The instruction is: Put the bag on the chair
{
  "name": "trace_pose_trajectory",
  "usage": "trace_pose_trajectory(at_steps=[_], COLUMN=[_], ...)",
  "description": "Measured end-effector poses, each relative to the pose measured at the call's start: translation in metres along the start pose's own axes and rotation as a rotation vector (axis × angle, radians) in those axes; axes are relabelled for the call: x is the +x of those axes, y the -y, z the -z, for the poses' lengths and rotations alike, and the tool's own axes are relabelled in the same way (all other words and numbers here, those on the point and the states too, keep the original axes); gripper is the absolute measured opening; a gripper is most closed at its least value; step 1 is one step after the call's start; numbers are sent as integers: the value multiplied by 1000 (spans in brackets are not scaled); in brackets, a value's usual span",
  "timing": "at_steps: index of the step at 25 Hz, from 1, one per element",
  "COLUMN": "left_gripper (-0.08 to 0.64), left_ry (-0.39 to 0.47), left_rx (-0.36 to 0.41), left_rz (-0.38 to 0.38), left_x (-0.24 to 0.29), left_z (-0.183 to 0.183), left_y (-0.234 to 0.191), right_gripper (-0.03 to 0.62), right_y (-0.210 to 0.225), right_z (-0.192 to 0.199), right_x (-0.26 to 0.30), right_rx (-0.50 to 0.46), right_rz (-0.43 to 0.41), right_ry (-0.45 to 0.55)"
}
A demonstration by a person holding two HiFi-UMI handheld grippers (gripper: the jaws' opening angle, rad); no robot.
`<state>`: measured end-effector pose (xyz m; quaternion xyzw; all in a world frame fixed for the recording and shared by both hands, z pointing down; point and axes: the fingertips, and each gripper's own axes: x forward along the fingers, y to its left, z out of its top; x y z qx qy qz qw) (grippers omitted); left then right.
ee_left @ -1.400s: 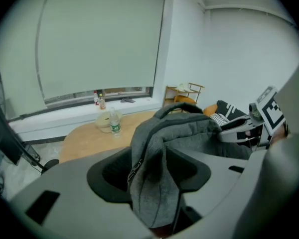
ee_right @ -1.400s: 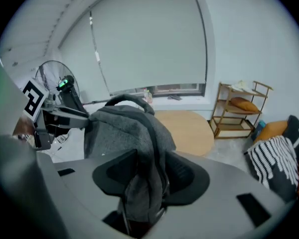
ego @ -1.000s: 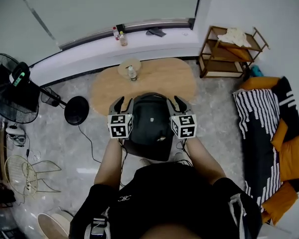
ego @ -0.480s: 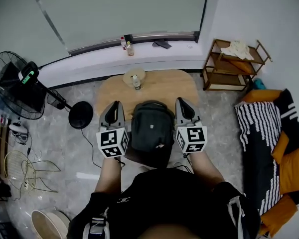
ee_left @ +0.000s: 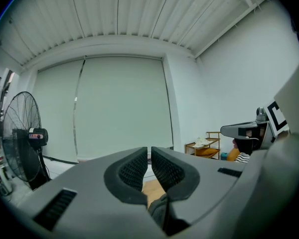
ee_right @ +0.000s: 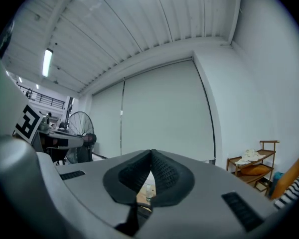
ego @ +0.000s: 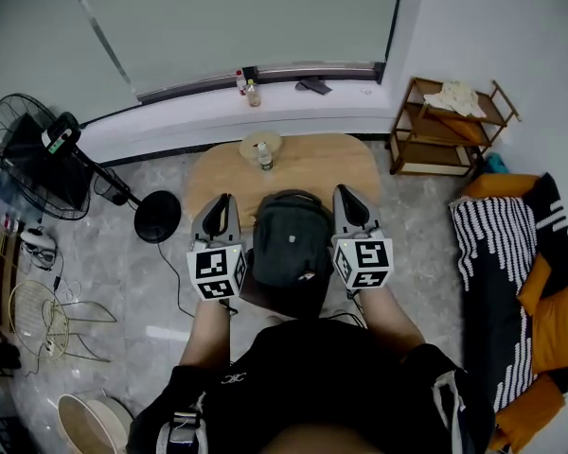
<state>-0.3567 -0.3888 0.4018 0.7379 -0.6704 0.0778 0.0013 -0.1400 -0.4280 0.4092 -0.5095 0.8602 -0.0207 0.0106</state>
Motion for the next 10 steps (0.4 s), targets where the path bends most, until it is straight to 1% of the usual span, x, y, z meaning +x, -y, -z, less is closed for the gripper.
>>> trace_pose_trajectory(at_steps=[10], left_gripper=[38], left_ry=[-4], left_rx=[7], left_rz=[22], left_x=[-1], left_z=[5], left_y=[-4], right_gripper=[12], right_y=[-12], right_z=[4], right_x=[1], right_rx=[8], right_rz=[-1], right_ry=[0])
